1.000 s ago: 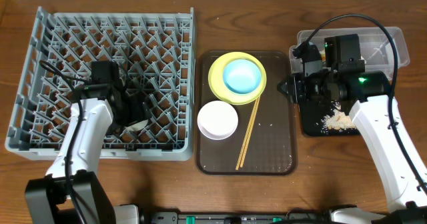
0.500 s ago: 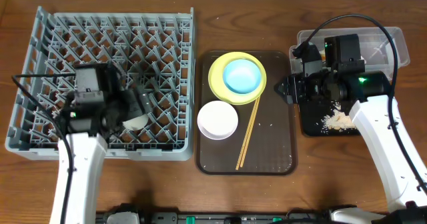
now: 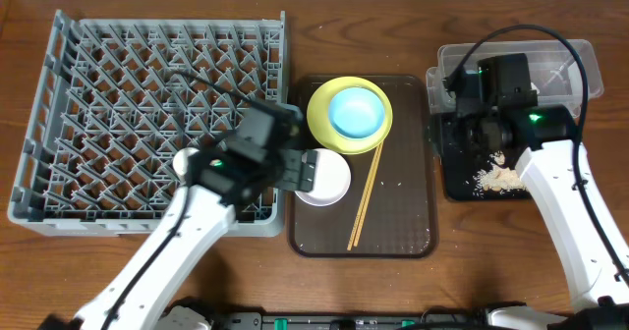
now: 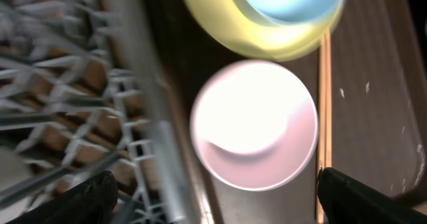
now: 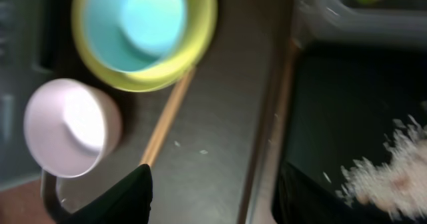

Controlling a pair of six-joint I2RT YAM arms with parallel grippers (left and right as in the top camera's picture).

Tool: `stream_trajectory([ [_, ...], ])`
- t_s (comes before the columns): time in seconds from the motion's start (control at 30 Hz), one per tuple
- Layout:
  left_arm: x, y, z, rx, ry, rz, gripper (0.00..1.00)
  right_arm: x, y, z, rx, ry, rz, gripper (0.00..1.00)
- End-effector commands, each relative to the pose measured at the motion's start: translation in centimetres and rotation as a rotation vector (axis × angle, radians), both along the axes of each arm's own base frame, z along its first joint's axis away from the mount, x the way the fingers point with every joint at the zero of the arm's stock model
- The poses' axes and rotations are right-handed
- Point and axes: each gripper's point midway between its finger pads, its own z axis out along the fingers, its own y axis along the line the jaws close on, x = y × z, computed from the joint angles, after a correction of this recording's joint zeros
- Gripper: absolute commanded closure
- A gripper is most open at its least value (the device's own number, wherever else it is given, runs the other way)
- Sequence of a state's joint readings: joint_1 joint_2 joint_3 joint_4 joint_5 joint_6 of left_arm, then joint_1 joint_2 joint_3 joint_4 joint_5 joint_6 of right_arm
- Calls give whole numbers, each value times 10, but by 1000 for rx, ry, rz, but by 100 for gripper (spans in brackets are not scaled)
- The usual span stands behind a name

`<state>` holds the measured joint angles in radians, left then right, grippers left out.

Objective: Sort waste into correct bins and load items into the dishwasher rack
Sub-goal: 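Grasp the pink bowl on the tray with the left gripper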

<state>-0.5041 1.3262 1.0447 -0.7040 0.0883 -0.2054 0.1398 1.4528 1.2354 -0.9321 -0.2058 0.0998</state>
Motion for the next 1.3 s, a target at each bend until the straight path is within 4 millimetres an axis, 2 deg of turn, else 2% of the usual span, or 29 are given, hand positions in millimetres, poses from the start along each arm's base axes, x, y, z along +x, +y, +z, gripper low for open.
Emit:
stream_trajectory([
  [0.0, 8, -24, 0, 48, -18, -54, 3, 2, -39, 9, -91, -23, -169, 40],
  [0.23, 4, -75, -32, 92, 42, -176, 3, -5, -78, 21, -103, -37, -283, 33],
  [0.43, -9, -101, -64, 130, 88, -251, 3, -13, -89, 18, -107, -4, -317, 32],
  [0.6, -17, -115, -89, 158, 118, -292, 3, -13, -89, 18, -107, -4, -317, 30],
  [0.8, -22, -114, -114, 199, 168, -300, 10, -15, -89, 17, -108, 6, -317, 30],
  [0.87, -22, -113, -119, 206, 177, -300, 19, -15, -89, 17, -108, 8, -317, 30],
  [0.93, -23, -113, -120, 209, 181, -300, 41, -16, -89, 16, -108, 11, -316, 30],
  [1.0, -23, -113, -120, 209, 181, -300, 51, -17, -89, 16, -109, 14, -316, 30],
  [1.07, -23, -113, -120, 209, 182, -301, 66, -17, -89, 16, -110, 14, -313, 30],
  [1.2, -23, -113, -120, 207, 181, -301, 89, -17, -89, 16, -111, 14, -313, 30],
  [1.27, -23, -114, -118, 201, 180, -303, 94, -17, -89, 16, -111, 15, -313, 31],
])
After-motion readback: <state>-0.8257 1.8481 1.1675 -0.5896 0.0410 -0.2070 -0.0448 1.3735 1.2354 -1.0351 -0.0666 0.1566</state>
